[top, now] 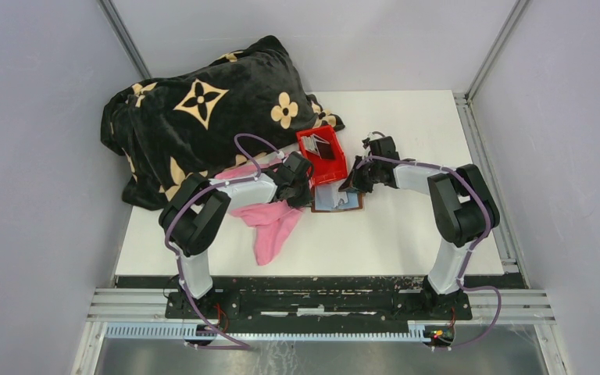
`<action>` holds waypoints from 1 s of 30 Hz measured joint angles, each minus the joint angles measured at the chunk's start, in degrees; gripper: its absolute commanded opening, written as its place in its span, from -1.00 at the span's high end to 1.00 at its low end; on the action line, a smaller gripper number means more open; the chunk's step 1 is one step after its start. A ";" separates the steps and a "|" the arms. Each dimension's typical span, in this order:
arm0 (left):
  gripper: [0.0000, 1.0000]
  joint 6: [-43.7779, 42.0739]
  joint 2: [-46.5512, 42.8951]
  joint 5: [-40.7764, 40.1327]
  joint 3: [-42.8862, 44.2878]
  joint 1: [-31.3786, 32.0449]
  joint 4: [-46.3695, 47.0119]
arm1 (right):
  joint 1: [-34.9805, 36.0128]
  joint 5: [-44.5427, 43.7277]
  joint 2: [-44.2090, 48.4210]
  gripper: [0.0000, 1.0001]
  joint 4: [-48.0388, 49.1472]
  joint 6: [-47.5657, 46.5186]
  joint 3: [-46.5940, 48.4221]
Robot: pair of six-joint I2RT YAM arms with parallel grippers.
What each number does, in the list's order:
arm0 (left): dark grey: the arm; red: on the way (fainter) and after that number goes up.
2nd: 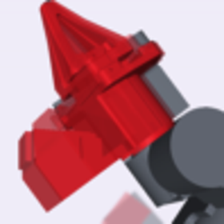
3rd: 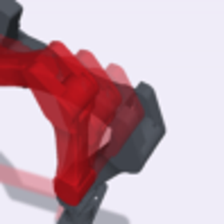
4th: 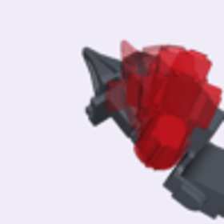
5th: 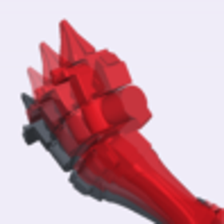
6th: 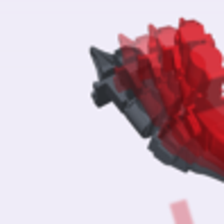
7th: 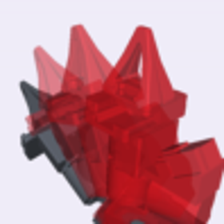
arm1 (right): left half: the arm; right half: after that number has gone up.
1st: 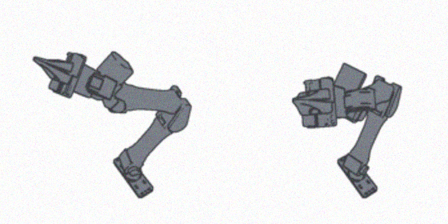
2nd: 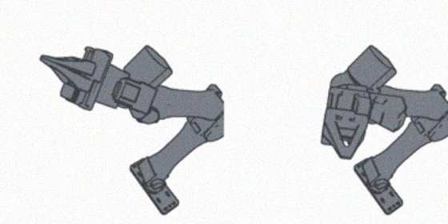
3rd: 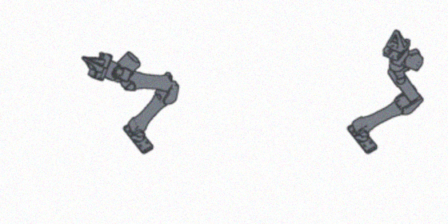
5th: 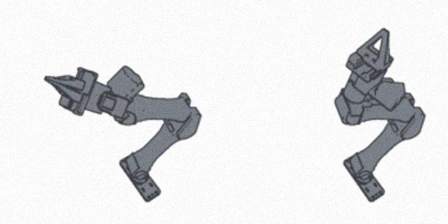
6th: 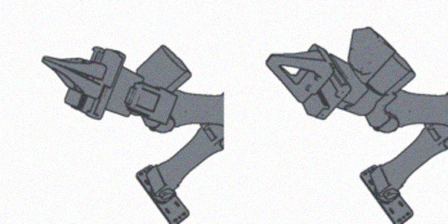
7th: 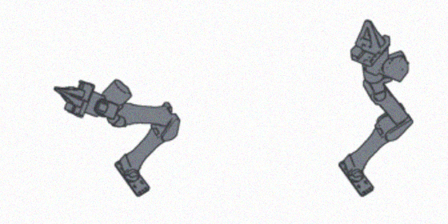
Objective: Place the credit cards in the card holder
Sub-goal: Insert the credit card into the card holder.
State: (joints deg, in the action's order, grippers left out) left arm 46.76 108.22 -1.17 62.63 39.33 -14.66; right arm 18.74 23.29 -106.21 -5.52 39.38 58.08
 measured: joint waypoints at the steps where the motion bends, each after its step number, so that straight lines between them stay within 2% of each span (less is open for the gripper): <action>1: 0.94 -0.11 0.00 0.00 0.00 0.00 0.00 | -0.13 0.33 0.00 0.98 0.59 0.52 -0.33; 19: 0.94 -1.29 -0.13 0.17 -0.44 0.02 0.70 | -0.39 1.53 1.05 0.98 7.56 6.75 -5.20; 30: 0.94 -1.31 -0.57 0.13 -1.20 0.02 1.64 | -0.31 1.49 1.14 0.98 9.35 6.97 -6.34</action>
State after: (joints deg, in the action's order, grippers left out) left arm 45.45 107.66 -1.04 61.43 39.35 -13.02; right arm 18.44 24.77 -105.08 3.84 46.35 51.75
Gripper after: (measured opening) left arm 0.052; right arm 0.014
